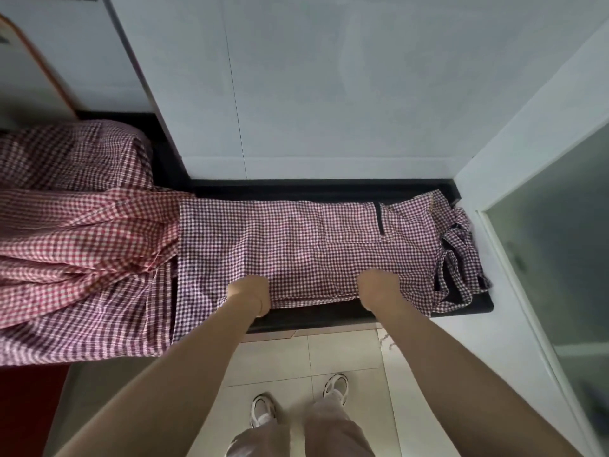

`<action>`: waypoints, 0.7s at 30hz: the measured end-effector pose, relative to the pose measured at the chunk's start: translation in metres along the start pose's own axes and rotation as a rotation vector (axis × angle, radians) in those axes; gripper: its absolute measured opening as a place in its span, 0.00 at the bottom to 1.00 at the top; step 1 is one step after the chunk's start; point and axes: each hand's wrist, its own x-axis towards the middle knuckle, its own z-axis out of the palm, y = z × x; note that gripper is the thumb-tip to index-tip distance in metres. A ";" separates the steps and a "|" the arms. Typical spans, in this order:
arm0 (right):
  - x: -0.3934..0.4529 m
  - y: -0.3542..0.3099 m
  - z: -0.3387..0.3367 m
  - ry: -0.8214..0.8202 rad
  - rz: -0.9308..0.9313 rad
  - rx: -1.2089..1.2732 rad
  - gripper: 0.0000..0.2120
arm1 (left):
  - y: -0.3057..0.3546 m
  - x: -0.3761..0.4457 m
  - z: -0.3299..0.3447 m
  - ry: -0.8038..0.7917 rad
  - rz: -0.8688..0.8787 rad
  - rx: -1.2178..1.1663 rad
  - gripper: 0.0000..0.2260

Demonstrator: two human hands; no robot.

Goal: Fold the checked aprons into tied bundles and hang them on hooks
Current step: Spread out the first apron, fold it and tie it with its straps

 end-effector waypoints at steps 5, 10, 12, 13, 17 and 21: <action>0.014 0.021 -0.032 0.020 0.081 0.173 0.14 | -0.010 0.017 -0.048 0.014 -0.089 -0.022 0.12; 0.045 0.033 -0.069 -0.055 0.271 0.670 0.15 | -0.006 0.038 -0.079 0.070 -0.170 -0.130 0.13; 0.056 0.036 -0.085 -0.128 0.355 0.796 0.18 | -0.003 0.047 -0.085 0.090 -0.204 -0.194 0.13; 0.062 0.037 -0.089 -0.127 0.349 0.800 0.18 | -0.001 0.051 -0.087 0.113 -0.219 -0.226 0.12; 0.092 0.046 -0.097 0.058 0.158 0.600 0.16 | 0.005 0.070 -0.099 0.282 -0.314 -0.262 0.14; 0.120 0.054 -0.110 0.163 0.035 0.346 0.16 | 0.005 0.093 -0.115 0.549 -0.307 -0.139 0.14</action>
